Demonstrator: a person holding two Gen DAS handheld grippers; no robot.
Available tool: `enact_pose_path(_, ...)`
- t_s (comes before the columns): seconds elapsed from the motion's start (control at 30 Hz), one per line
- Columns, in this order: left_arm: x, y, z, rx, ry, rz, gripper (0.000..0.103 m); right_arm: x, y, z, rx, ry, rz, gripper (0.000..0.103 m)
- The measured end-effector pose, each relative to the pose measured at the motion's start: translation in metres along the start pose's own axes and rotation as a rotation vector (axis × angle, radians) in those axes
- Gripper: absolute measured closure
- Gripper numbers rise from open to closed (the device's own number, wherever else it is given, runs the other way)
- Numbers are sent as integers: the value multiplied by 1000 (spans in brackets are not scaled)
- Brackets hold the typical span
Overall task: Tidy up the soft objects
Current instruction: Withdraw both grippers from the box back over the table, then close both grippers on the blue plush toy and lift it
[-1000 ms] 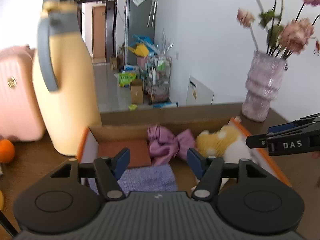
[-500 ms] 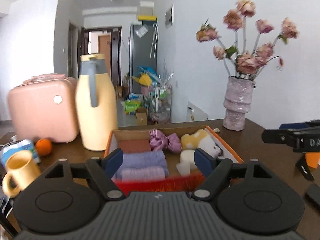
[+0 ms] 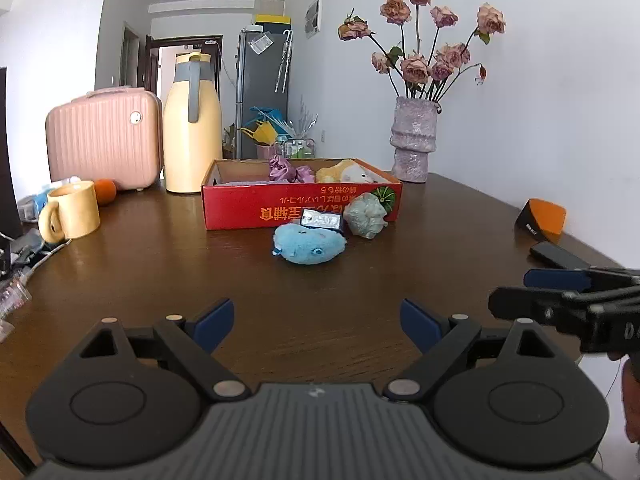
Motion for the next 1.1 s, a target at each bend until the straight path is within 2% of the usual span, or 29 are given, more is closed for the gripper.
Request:
enact_pose_path(0.13,6,-6,4,2,40,9,11,7,1,-1,-17,50,-43,17)
enact_pose_path(0.3,14,-26,6,39,51,10,11,-8,-11,3,1,-6,-69,18)
enact_pose_path(0.4,23,-45,18,31,78,8,11,-20,-25,8,19,-27,-106,18)
enact_pose_path(0.5,34,-80,34,20,98,-11,12,-28,-46,21,31,-73,-82,18)
enact_pose_path(0.6,55,-132,46,50,162,-105,15,-31,-82,35,41,-110,-42,18)
enact_pose_path(0.67,70,-165,50,93,210,-100,23,-38,-117,43,57,-172,-30,23)
enact_pose_path(0.73,78,-193,55,110,212,-95,32,-41,-151,50,95,-213,-19,29)
enact_pose_path(0.8,84,-216,54,142,240,-131,40,-39,-185,58,118,-218,-9,31)
enact_pose_path(0.87,88,-232,46,195,290,-203,50,-39,-213,62,123,-220,-28,37)
enact_pose_path(0.93,89,-234,38,205,314,-249,56,-44,-236,63,124,-233,-96,46)
enact_pose_path(1.0,88,-230,39,202,307,-263,65,-54,-249,61,103,-284,-176,47)
enact_pose_path(1.1,86,-225,38,217,315,-265,66,-57,-247,54,109,-321,-185,48)
Point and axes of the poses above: each gripper's, at about its wrist camera, not at the fingertips, and y roughly against the way its jaws point, x to its left, z to its top, the point moved 5 cm from there along -y, roughly the way its jaws point, and after that the axes turned 7 degrees about -y, right-handed, at the moved point
